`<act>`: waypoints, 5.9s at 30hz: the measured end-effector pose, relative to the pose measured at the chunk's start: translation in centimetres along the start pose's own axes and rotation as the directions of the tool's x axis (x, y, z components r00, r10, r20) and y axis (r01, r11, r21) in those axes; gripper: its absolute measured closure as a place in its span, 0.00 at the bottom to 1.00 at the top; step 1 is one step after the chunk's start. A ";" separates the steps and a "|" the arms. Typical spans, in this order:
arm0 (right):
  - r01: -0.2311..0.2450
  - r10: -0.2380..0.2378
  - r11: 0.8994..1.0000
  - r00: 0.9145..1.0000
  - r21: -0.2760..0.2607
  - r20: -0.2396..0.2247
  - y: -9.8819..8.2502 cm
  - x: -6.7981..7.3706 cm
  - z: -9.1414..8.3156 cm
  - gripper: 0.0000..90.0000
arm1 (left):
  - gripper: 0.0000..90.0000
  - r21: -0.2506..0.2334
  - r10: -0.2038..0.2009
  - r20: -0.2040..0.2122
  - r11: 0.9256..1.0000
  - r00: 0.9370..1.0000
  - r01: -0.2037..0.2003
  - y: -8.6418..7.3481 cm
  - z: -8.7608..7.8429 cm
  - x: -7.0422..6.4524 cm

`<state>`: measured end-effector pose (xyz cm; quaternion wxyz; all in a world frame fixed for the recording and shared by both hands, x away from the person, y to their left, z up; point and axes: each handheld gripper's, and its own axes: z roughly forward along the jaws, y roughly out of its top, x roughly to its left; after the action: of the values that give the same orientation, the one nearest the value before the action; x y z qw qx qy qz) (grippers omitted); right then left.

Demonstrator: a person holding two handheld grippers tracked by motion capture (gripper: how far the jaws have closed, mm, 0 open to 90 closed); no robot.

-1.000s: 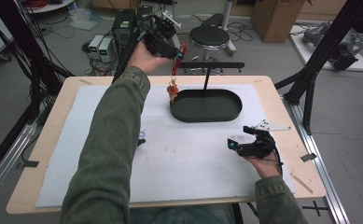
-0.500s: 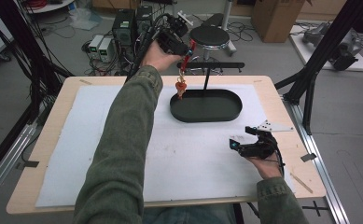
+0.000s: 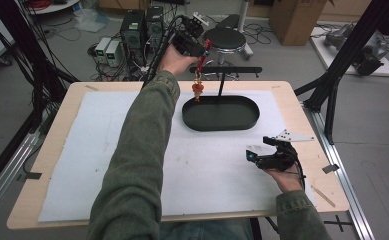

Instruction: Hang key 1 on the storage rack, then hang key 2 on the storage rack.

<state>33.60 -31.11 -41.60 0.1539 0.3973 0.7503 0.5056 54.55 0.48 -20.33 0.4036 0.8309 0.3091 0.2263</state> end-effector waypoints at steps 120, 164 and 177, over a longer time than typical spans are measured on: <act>0.005 -0.004 1.000 1.000 0.027 -0.009 -0.2 0.5 0.2 0.01 | 0.02 0.179 -0.143 0.167 0.977 0.976 0.112 -27.3 -12.0 -1.0; 0.013 -0.013 0.998 1.000 0.061 -0.009 -0.3 0.6 0.6 0.01 | 0.51 0.421 -0.153 0.067 0.900 0.986 0.111 -33.9 -11.6 -1.0; 0.023 -0.023 0.998 1.000 0.058 -0.011 -0.3 0.6 0.8 0.01 | 0.53 0.342 -0.069 0.058 0.939 0.996 0.045 -31.5 -13.4 -1.1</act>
<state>33.59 -30.17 -42.08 0.1444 0.3903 0.7699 0.4838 34.98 22.02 -38.36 0.2708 0.8861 0.3536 0.1288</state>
